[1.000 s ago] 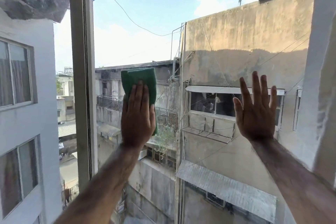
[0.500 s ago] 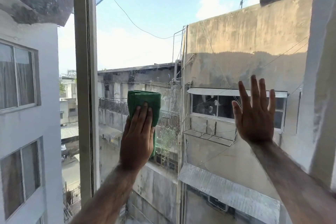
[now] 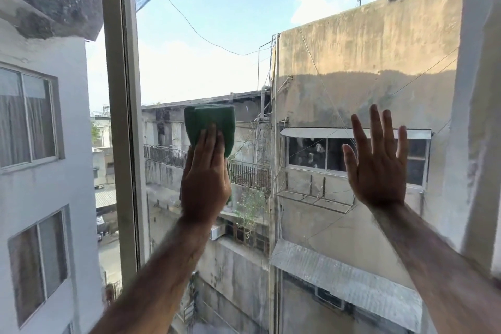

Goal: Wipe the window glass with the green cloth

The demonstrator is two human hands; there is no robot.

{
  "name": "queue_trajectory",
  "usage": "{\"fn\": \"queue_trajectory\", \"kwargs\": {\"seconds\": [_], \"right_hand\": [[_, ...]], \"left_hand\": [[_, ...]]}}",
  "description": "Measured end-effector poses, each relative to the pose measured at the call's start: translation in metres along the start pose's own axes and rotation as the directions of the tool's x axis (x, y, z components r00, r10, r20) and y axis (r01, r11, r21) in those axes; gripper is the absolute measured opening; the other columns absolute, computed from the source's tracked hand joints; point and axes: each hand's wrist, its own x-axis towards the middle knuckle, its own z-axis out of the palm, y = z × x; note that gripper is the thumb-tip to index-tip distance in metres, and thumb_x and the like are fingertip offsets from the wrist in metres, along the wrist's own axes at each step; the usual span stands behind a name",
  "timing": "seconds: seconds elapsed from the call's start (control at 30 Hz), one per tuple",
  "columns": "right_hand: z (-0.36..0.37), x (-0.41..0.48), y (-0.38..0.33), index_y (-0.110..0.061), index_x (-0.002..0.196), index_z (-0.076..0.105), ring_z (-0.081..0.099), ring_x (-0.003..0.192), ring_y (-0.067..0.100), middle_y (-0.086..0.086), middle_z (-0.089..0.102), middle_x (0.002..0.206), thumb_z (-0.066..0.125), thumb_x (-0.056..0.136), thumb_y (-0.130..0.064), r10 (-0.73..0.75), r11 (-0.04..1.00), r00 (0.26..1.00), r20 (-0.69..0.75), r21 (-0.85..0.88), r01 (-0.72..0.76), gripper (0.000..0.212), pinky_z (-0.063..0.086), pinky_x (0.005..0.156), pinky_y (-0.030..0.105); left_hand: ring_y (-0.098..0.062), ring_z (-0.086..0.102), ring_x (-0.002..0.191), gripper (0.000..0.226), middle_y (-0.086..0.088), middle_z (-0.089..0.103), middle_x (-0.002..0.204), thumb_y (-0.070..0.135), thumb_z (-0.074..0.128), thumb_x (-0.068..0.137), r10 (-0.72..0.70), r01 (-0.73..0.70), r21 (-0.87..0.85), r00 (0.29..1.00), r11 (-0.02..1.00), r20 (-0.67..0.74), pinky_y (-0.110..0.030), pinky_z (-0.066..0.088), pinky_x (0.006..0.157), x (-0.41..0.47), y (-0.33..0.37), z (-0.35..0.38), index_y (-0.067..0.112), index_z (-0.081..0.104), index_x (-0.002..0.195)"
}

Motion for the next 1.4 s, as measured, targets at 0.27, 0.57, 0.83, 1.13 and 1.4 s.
{"fn": "queue_trajectory", "kwargs": {"seconds": [0.27,0.57,0.83,1.13,1.4], "right_hand": [[-0.002,-0.001,-0.003,-0.022,0.173,0.022,0.015,0.169,0.035,0.015,0.017,0.181,0.037,0.116,-0.044,0.01,1.0,1.0,0.01,0.007,-0.01,0.062,0.013,0.137,0.06],[-0.008,0.001,-0.004,-0.021,0.173,0.021,0.015,0.169,0.036,0.016,0.016,0.181,0.037,0.116,-0.043,0.009,1.0,1.0,0.03,0.005,-0.009,0.062,0.008,0.138,0.056],[-0.006,0.001,-0.005,-0.022,0.173,0.021,0.014,0.17,0.035,0.015,0.016,0.182,0.035,0.116,-0.044,0.013,1.0,1.0,0.027,0.009,-0.013,0.062,0.011,0.137,0.059],[-0.007,0.001,-0.004,-0.021,0.171,0.026,0.017,0.169,0.037,0.016,0.019,0.181,0.036,0.117,-0.043,0.019,1.0,0.999,0.036,0.013,-0.02,0.06,0.015,0.136,0.061],[-0.005,0.0,-0.006,-0.023,0.172,0.023,0.016,0.169,0.035,0.014,0.017,0.181,0.036,0.116,-0.044,0.021,1.0,0.999,0.028,0.007,-0.021,0.061,0.014,0.137,0.06]], "left_hand": [[-0.032,0.026,0.158,0.061,-0.018,0.029,0.167,0.009,0.056,0.103,0.004,-0.005,0.011,0.997,1.0,0.076,-0.056,0.034,0.124,-0.008,0.0,-0.002,0.002,0.032,0.158],[-0.026,0.021,0.16,0.055,-0.013,0.026,0.17,0.017,0.046,0.11,-0.109,0.107,-0.055,0.994,0.993,-0.028,-0.047,0.028,0.129,0.05,0.046,0.003,0.005,0.028,0.16],[-0.027,0.026,0.158,0.068,-0.012,0.027,0.168,0.016,0.064,0.1,-0.015,0.022,-0.061,0.993,0.998,0.115,-0.051,0.039,0.123,-0.053,0.044,0.006,0.009,0.03,0.159],[-0.027,0.031,0.156,0.058,-0.013,0.033,0.167,0.012,0.056,0.102,-0.029,0.024,-0.098,0.998,0.995,-0.055,-0.045,0.034,0.127,0.082,0.076,0.005,0.006,0.036,0.157],[-0.029,0.031,0.156,0.07,-0.014,0.031,0.167,0.018,0.068,0.096,0.141,-0.138,-0.043,0.988,0.989,0.057,-0.057,0.04,0.121,-0.064,0.06,0.019,0.004,0.035,0.157]]}}
